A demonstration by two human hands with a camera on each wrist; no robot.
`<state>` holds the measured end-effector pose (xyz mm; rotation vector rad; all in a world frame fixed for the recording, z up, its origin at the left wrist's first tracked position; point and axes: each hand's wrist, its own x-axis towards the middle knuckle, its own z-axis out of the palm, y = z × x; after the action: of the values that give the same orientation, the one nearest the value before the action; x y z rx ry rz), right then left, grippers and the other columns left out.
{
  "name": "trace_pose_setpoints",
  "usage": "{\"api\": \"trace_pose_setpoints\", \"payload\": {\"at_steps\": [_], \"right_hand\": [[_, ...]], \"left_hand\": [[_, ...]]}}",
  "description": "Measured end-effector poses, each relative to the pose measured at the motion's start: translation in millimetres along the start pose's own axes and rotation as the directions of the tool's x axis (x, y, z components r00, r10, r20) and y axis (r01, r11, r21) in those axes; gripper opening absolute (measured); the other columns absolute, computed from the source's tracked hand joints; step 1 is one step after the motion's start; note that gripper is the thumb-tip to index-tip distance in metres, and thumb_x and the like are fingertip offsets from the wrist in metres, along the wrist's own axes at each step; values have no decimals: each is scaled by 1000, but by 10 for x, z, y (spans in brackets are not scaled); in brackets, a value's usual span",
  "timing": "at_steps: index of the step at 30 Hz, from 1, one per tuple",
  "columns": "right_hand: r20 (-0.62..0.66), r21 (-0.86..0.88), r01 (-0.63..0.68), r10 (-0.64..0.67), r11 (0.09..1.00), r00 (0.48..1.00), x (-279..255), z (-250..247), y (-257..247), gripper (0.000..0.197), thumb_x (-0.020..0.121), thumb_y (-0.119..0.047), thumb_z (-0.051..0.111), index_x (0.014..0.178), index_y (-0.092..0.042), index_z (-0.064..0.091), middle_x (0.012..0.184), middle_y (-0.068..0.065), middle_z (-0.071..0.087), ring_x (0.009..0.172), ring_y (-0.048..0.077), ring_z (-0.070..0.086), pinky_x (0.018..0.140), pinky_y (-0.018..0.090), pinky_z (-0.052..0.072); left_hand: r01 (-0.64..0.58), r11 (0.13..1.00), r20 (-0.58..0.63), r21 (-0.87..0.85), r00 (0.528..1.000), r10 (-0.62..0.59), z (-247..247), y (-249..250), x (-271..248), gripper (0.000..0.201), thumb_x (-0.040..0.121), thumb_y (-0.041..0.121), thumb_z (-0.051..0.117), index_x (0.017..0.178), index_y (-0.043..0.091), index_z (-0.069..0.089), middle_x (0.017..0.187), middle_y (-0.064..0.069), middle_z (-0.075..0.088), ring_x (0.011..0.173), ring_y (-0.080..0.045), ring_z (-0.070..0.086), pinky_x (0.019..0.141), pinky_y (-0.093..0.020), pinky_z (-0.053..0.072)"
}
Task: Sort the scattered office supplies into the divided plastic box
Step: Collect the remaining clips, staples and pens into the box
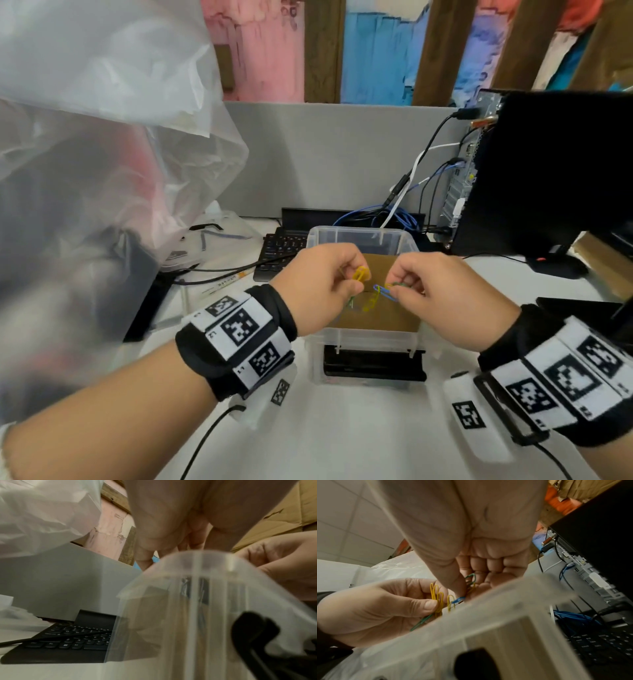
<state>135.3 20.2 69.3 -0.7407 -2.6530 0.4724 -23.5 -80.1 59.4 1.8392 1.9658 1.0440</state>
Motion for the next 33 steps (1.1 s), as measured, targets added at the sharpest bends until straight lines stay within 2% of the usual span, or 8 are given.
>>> {"api": "trace_pose_setpoints", "payload": {"at_steps": [2, 11, 17, 21, 25, 28, 31, 33], "right_hand": [[8, 32, 2, -3, 1000, 1000, -3, 32, 92, 12, 85, -14, 62, 78, -24, 62, 69, -10, 59, 64, 1, 52, 61, 13, 40], [171, 106, 19, -37, 994, 984, 35, 69, 137, 3, 85, -23, 67, 83, -22, 65, 73, -7, 63, 68, 2, 57, 64, 11, 46], [110, 136, 29, -44, 990, 993, 24, 6, 35, 8, 84, -23, 67, 77, -23, 65, 73, -8, 62, 70, 6, 58, 67, 15, 48], [-29, 279, 78, -73, 957, 997, -7, -50, -238, 9, 82, -21, 65, 73, -23, 64, 69, -10, 62, 65, 5, 57, 61, 12, 45], [-120, 427, 170, -131, 888, 984, -32, 42, -672, 10, 82, -13, 66, 75, -20, 64, 68, -9, 61, 62, 6, 56, 60, 14, 45], [-132, 421, 264, -230, 868, 964, -56, 264, -1009, 8, 83, -10, 63, 81, -18, 64, 73, -8, 63, 69, 9, 58, 63, 19, 48], [22, 322, 292, -316, 901, 949, -50, 637, -1260, 11, 88, -10, 54, 94, -15, 61, 92, -2, 63, 83, 12, 57, 75, 26, 45], [196, 224, 231, -276, 947, 941, -5, 954, -1305, 20, 89, -6, 48, 106, -10, 57, 106, 7, 57, 95, 22, 55, 79, 27, 42]], "left_hand": [[-10, 1000, 8, 6, 1000, 10, 42, -48, 19, 13, 85, 6, 64, 85, 19, 61, 76, 5, 62, 63, -10, 54, 60, -10, 41], [2, 1000, 110, -28, 994, 1, 15, -188, 11, 17, 77, 12, 77, 83, 25, 68, 73, 11, 63, 68, -2, 59, 65, -10, 45], [-22, 994, -61, -104, 998, 15, -213, -301, -113, 10, 81, 13, 73, 86, 21, 68, 75, 8, 66, 71, -6, 60, 68, -8, 41], [77, 985, -189, -153, 976, -106, -433, -550, -322, 8, 83, 15, 72, 81, 20, 68, 74, 3, 65, 66, -4, 56, 61, -20, 46], [252, 968, -137, 1, 959, -249, -526, -860, -535, 11, 83, 11, 71, 79, 20, 66, 70, 4, 63, 61, -4, 52, 58, -12, 43], [362, 915, -27, 178, 931, -363, -557, -1038, -682, 10, 80, 21, 74, 79, 23, 64, 71, 7, 61, 61, -7, 54, 58, -14, 43], [390, 852, 102, 349, 888, -448, -514, -1105, -792, 14, 75, 32, 71, 79, 24, 60, 74, 11, 60, 73, -11, 60, 63, -18, 45], [376, 796, 172, 474, 847, -503, -433, -1108, -827, 20, 68, 42, 62, 74, 25, 53, 71, 12, 54, 77, -15, 58, 61, -19, 42]]}}
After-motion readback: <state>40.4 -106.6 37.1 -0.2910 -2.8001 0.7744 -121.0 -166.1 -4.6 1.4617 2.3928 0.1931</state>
